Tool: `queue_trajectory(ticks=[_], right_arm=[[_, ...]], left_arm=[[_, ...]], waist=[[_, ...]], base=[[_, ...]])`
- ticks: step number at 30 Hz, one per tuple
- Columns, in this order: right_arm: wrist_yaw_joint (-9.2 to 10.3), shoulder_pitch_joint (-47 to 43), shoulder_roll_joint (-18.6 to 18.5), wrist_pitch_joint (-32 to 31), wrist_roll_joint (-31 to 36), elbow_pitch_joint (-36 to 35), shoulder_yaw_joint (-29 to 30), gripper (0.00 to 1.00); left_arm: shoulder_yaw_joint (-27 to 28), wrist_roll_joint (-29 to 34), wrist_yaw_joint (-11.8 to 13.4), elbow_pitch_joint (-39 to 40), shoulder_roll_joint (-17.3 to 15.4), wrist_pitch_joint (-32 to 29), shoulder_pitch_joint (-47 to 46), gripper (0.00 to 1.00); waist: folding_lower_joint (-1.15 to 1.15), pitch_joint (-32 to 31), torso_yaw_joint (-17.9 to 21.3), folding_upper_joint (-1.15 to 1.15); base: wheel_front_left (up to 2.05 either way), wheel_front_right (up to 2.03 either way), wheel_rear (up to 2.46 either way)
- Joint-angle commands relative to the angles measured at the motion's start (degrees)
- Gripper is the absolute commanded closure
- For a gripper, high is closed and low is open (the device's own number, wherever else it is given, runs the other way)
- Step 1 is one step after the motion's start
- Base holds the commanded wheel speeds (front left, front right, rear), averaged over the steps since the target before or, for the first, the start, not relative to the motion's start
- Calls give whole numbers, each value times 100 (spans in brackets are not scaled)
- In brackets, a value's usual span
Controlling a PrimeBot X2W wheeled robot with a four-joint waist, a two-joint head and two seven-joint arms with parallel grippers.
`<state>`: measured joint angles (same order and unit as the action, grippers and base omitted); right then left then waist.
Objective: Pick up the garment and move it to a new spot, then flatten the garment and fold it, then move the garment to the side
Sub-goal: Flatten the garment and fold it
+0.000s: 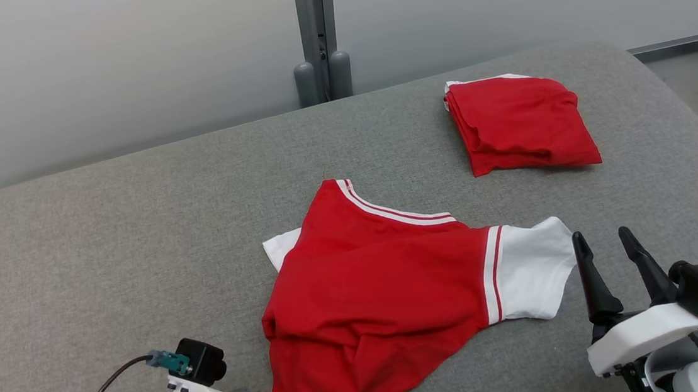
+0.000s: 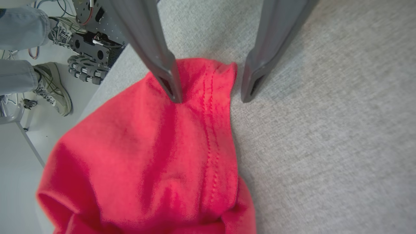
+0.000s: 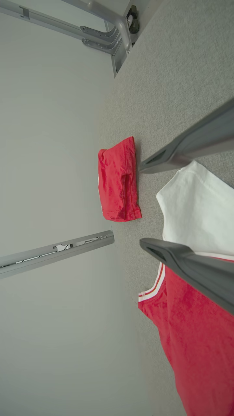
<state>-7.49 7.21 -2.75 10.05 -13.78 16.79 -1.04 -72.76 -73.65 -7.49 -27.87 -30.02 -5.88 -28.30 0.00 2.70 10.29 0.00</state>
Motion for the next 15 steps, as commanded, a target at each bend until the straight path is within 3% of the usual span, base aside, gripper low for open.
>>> queue_trajectory(ticks=[1, 4, 5, 6, 15], right_arm=[[-1, 51, -30, 33, -32, 9, 1, 0], [-1, 49, -30, 52, -39, 38, 9, 0], [-1, 42, -30, 58, -38, 46, 13, 0], [-1, 36, -29, 65, -37, 68, 14, 0], [-1, -9, -29, 41, -24, 116, 28, 0]], left_arm=[[-26, -7, -1, 27, -28, -56, 31, 21], [-32, -6, -1, 89, -73, -90, 44, 60], [-34, 9, -1, 93, -85, -66, 37, 76], [-38, 7, -1, 105, -86, -45, 37, 100], [2, 55, -1, 212, -147, 272, -72, 100]], waist=[[0, -6, 7, 0], [0, -29, 2, 0], [0, -39, -5, 0], [0, -59, -27, 0], [0, -184, -200, 0]], base=[[0, 0, 0], [0, 0, 0], [0, 0, 0], [0, 0, 0], [0, 0, 0]])
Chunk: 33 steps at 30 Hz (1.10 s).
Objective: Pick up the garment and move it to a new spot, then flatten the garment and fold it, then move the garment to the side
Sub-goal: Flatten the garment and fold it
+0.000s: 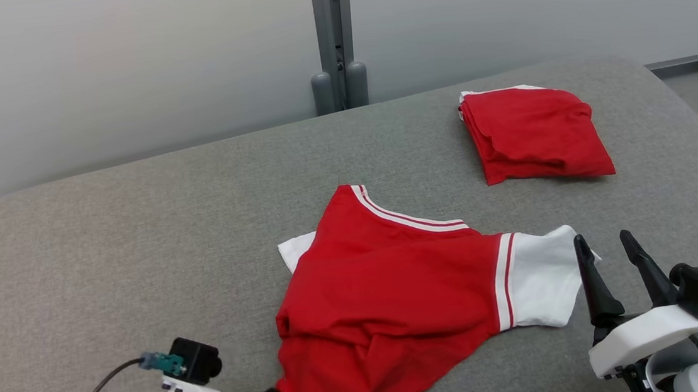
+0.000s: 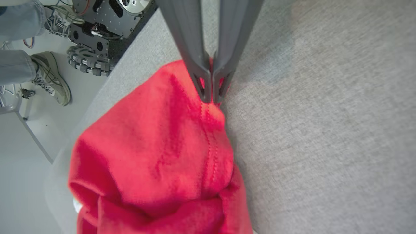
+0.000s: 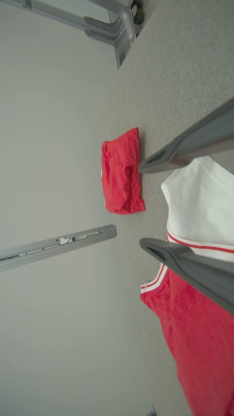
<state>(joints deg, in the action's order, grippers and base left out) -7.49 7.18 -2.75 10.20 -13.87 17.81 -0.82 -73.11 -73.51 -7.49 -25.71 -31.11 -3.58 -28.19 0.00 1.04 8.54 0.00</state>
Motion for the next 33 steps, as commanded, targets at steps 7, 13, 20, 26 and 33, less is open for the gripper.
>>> queue_trajectory(ticks=[7, 13, 20, 26, 33], right_arm=[[-1, -56, -30, 32, -23, -4, 63, 0], [-1, -54, -32, 49, -46, 15, 69, 0], [-1, -52, -30, 45, -38, 15, 97, 0], [-1, -61, -30, 27, 0, -29, 153, 0], [-1, -66, -30, 36, 0, -29, 177, 0]], left_arm=[[433, -54, 94, -245, -288, 692, -188, 100], [663, -297, 153, -254, -572, 870, 10, 100], [939, -726, 350, -129, -1102, 1081, 486, 100], [1066, -919, 582, 191, -1481, 1316, 908, 100], [976, -949, 839, 416, -1417, 1371, 1176, 100]], waist=[[0, -82, -210, 0], [0, -90, -300, 0], [0, -85, -315, 0], [0, -56, -330, 0], [0, -18, -382, 0]], base=[[0, 0, 0], [0, 0, 0], [0, 0, 0], [0, 0, 0], [0, 0, 0]])
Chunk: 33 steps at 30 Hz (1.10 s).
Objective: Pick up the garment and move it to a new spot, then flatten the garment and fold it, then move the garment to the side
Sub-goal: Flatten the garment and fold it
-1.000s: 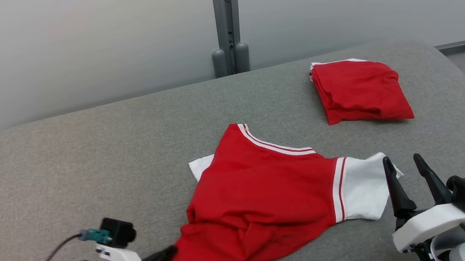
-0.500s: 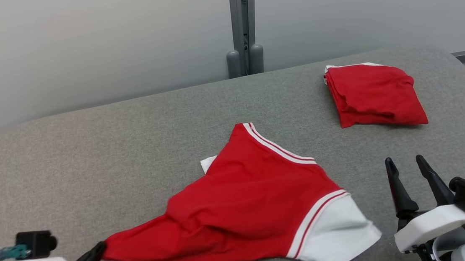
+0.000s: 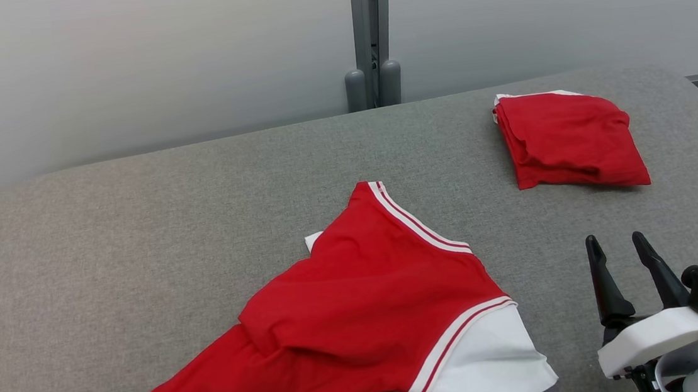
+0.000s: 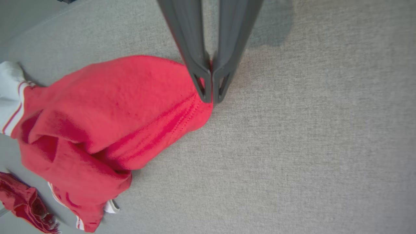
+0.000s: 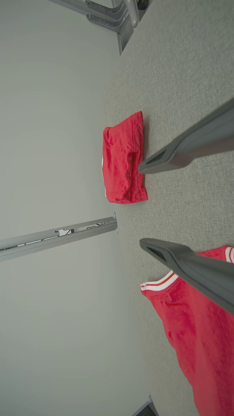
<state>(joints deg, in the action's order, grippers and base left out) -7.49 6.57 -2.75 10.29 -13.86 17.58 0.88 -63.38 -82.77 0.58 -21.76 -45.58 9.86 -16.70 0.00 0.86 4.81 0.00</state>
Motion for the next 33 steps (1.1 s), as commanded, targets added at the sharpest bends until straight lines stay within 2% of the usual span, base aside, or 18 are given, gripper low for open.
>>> queue_trajectory(ticks=[1, 2, 3, 7, 11, 16, 19, 22, 23, 25, 28, 33], right_arm=[[-1, -4, -30, 27, -3, -2, 6, 0], [-1, -5, -30, 27, -4, 4, 7, 0], [-1, -7, -30, 27, -3, 11, 9, 0], [-1, -18, -31, 32, -13, 47, 14, 0], [-1, -19, -31, 52, -29, 54, 10, 0], [-1, -58, -30, 107, -49, 48, 4, 0], [-1, -82, -32, 160, -30, 3, 24, 0], [-1, -115, -27, 254, 12, -79, 31, 0], [-1, -115, -27, 254, 12, -79, 31, 0], [-1, -133, -31, 322, 31, -177, 4, 0], [-1, -169, -27, 417, 66, -336, -35, 0], [-1, -285, -31, 489, 22, -556, -61, 0]], left_arm=[[-4, -39, 36, 47, 58, 24, 47, 94], [-22, -48, 31, 67, 74, -3, 72, 56], [-42, -43, 35, 85, 88, -18, 91, 0], [-56, -53, 58, 147, 77, -39, 127, 0], [157, 78, 218, 239, -100, 268, 49, 0], [854, 577, 568, 540, -351, 526, 57, 0], [1725, 1216, 758, 861, -380, 532, 289, 0], [2838, 1917, 952, 1305, -130, 535, 650, 0], [2838, 1917, 952, 1305, -130, 535, 650, 0], [3573, 2394, 1067, 1634, 149, 535, 1002, 0], [4429, 3071, 1005, 2032, 652, 536, 1533, 0], [5305, 4077, 761, 2327, 1490, 537, 2127, 0]], waist=[[0, 2, -18, 0], [0, -2, -27, 0], [0, -9, -35, 0], [0, -51, -83, 0], [0, -89, -141, 0], [0, -128, -223, 0], [0, -141, -282, 0], [0, -160, -349, 0], [0, -160, -349, 0], [0, -167, -375, 0], [0, -166, -402, 0], [0, -181, -428, 0]], base=[[0, 0, 0], [0, 0, 0], [0, 0, 0], [0, 0, 0], [0, 0, 0], [0, 0, 0], [0, 0, 0], [0, 0, 0], [0, 0, 0], [0, 0, 0], [0, 0, 0], [0, 0, 0]])
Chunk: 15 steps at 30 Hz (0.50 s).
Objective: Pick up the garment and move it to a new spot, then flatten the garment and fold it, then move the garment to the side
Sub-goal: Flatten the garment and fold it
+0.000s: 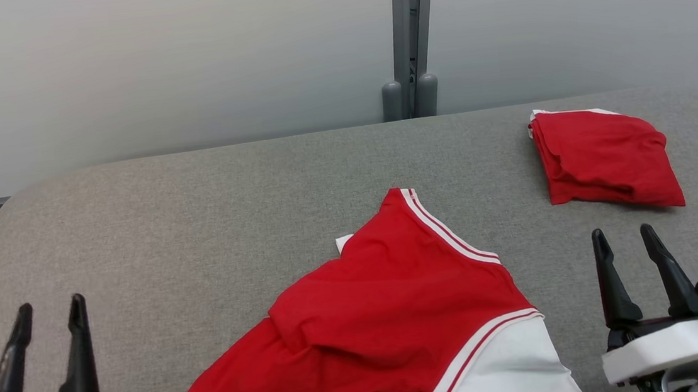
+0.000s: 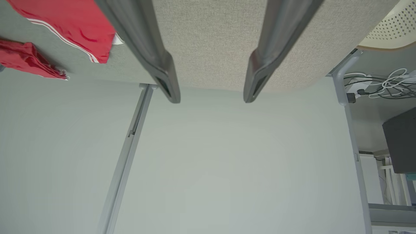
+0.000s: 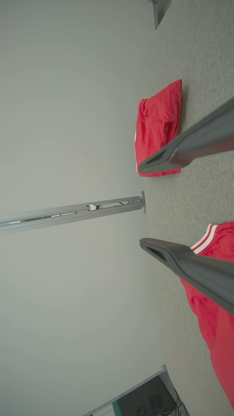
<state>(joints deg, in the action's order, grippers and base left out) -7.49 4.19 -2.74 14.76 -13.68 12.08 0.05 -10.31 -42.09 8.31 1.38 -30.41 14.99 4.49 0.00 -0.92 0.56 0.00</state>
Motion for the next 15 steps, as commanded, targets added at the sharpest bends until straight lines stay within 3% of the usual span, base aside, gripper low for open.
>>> queue_trajectory(ticks=[1, 9, 15], right_arm=[[-1, -94, -31, 46, -6, -39, 37, 0], [-1, -479, -26, 51, -188, -329, 178, 0], [-1, -506, -33, 51, -199, -376, 10, 0]], left_arm=[[149, 183, -77, 31, 157, 24, 92, 0], [861, 1310, -711, -148, 1390, 24, 445, 0], [1247, 1764, -1169, -408, 1868, 23, 527, 0]], waist=[[0, -12, -12, 0], [0, -128, -85, 0], [0, -187, -57, 0]], base=[[0, 0, 0], [0, 0, 0], [0, 0, 0]])
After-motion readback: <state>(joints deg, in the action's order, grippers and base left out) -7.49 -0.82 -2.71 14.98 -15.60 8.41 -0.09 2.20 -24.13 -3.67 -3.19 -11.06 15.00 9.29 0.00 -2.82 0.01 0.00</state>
